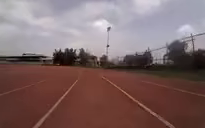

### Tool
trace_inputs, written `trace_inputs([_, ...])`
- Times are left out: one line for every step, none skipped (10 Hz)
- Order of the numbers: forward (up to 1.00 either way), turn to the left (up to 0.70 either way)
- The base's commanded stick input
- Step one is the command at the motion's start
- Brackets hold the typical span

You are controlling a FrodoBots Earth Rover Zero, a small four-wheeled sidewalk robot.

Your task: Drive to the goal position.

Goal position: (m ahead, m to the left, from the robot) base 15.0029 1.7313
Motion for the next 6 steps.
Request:
trace_inputs([0.45, 0.27])
trace_inputs([0.45, 0.27])
trace_inputs([0.45, 0.27])
trace_inputs([0.45, 0.27])
trace_inputs([0.45, 0.27])
trace_inputs([0.45, 0.27])
